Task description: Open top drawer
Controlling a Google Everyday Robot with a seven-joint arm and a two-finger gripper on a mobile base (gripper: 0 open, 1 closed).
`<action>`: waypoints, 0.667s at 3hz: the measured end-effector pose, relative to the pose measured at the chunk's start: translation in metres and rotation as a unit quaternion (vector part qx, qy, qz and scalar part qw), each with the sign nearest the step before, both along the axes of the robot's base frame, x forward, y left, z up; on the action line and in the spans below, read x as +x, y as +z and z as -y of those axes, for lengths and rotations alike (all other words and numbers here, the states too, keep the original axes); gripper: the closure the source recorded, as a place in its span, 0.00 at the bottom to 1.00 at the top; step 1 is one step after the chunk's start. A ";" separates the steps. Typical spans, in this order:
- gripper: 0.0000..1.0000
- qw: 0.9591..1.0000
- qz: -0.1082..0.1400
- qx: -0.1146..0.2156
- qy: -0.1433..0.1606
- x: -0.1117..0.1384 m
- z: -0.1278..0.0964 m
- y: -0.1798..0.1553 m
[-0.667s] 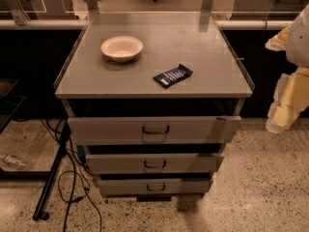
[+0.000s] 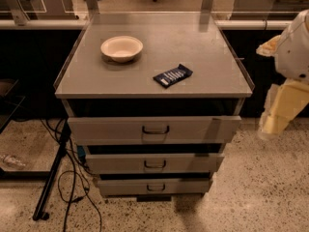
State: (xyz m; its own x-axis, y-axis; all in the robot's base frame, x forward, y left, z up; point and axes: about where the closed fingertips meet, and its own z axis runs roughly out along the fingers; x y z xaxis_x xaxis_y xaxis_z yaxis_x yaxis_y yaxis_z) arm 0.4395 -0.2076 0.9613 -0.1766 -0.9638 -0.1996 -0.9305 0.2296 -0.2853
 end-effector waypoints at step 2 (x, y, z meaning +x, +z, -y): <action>0.00 0.993 0.011 0.107 0.052 0.012 -0.006 -0.084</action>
Offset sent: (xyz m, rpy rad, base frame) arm 0.0213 0.0061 -0.1334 0.3919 -0.0258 0.1483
